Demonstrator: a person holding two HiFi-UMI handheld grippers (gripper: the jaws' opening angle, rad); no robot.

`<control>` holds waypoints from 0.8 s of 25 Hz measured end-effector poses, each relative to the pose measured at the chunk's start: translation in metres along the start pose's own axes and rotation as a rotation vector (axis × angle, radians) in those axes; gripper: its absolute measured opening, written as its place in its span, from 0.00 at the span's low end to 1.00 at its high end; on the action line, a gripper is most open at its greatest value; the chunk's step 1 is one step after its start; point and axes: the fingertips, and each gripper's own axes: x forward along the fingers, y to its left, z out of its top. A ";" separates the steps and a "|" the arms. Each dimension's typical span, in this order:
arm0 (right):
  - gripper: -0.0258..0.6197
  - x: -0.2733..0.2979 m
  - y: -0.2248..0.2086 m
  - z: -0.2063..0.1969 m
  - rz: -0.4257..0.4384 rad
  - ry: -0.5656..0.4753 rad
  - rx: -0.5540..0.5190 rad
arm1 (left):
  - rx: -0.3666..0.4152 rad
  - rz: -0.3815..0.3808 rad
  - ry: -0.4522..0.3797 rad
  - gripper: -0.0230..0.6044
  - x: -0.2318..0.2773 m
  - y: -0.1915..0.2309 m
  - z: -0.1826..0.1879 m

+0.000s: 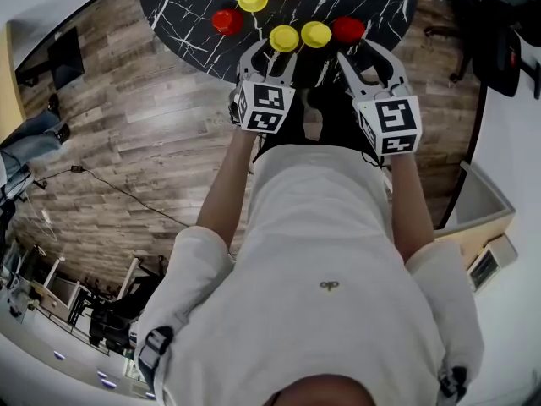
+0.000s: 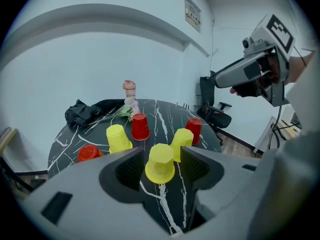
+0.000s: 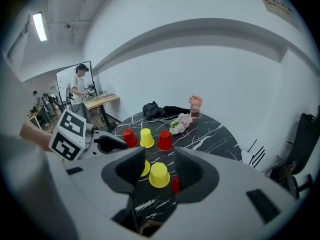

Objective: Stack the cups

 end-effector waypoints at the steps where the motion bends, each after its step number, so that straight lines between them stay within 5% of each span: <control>1: 0.33 0.002 0.002 0.003 0.003 -0.001 -0.007 | -0.012 0.000 -0.012 0.40 -0.002 0.002 0.002; 20: 0.36 0.099 0.015 0.041 0.099 0.087 -0.060 | -0.185 0.102 -0.121 0.39 -0.054 0.049 0.016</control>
